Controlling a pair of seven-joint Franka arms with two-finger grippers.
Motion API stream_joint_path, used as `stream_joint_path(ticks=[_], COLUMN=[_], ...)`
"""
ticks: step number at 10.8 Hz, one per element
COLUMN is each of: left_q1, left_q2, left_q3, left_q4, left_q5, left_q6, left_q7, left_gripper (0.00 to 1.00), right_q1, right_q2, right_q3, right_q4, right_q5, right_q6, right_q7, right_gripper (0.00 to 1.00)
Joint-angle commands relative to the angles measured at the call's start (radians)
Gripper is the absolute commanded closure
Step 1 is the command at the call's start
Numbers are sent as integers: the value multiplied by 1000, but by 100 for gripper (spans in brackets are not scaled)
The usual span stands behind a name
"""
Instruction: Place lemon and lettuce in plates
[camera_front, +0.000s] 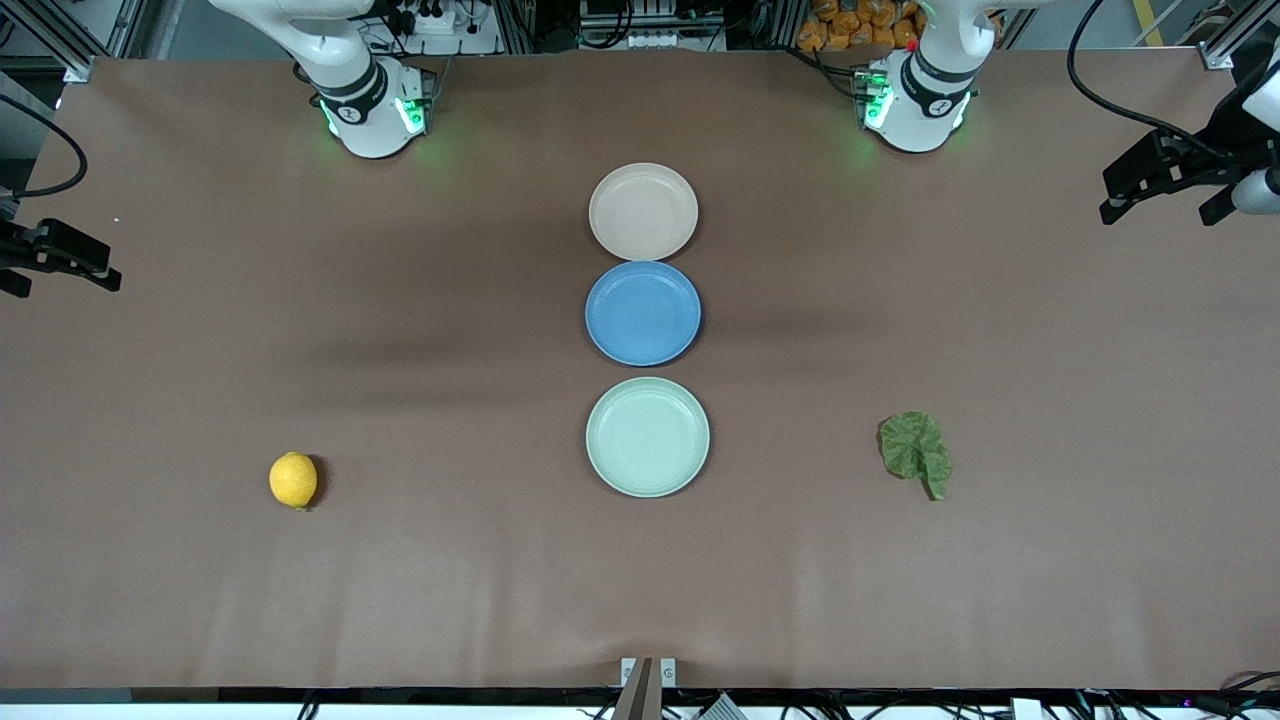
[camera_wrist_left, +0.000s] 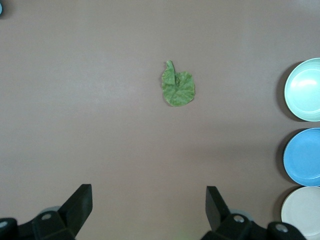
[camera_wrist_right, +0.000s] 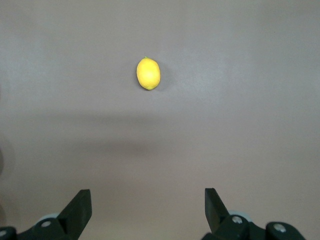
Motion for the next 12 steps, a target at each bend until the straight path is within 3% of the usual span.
stream_joint_path(ticks=[1,7,12], left_q1=[6,20,28], left_q2=[-1,40,135], left_q3=[-3,0,-3], left_q4=[12,-43,-304], left_q5=[-1,-13,-25], left_q6=[-19,-11,318], left_q7=[21,28,28], left_gripper=[0,0,0], right_q1=[-12,-12,-17], right_q2=[-1,2,80], right_q3=[10,10,10], right_q4=[2,-6,-6], right_q5=[4,4,16], right_q6=[-9,-6,30], right_q7=[1,1,1], right_gripper=[0,0,0])
